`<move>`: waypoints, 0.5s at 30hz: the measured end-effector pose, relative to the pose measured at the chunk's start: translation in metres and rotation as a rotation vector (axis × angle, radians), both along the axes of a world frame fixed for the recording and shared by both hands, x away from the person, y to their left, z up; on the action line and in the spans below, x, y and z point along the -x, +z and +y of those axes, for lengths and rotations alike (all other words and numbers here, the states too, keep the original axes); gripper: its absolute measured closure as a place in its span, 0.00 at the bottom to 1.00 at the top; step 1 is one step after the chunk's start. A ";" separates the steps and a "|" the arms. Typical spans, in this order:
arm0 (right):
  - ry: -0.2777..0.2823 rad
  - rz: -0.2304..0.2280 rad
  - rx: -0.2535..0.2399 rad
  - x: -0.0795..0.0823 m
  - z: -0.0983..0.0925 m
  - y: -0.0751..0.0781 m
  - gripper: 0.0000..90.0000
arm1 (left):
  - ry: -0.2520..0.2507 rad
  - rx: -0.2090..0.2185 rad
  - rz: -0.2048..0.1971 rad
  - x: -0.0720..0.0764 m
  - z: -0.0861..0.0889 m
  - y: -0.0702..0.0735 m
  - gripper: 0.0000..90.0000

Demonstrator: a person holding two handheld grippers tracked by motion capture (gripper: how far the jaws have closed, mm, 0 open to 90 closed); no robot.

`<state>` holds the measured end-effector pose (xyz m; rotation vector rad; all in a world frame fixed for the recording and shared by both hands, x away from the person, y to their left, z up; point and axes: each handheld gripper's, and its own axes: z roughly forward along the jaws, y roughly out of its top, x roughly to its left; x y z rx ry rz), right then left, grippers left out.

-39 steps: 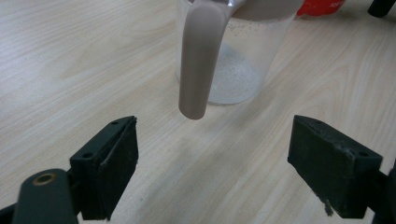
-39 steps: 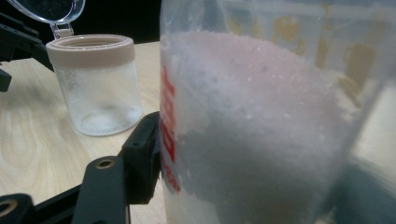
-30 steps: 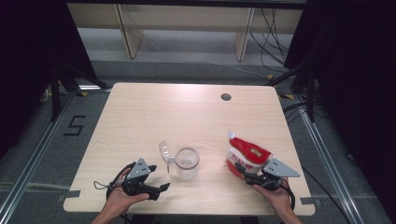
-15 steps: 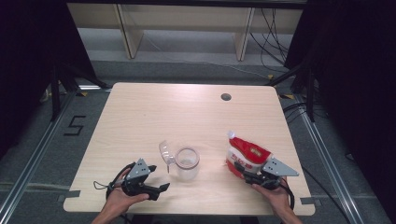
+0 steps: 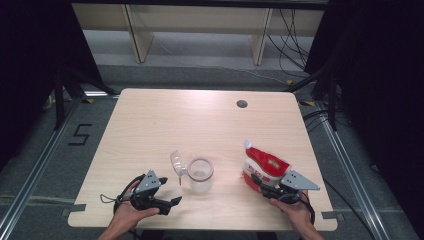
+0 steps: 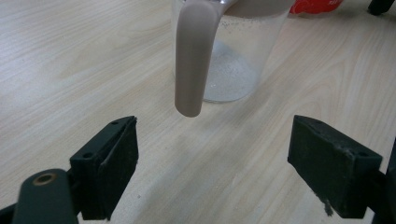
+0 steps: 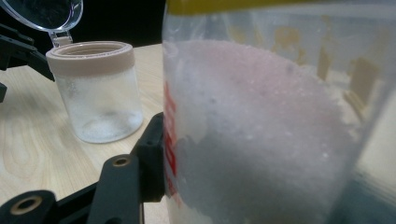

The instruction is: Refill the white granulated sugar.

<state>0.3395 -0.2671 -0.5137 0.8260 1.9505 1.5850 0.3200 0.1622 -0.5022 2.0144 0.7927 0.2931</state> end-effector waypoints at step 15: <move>0.001 -0.003 0.025 0.000 0.001 0.003 0.54 | 0.012 0.007 0.007 0.001 0.000 0.000 0.18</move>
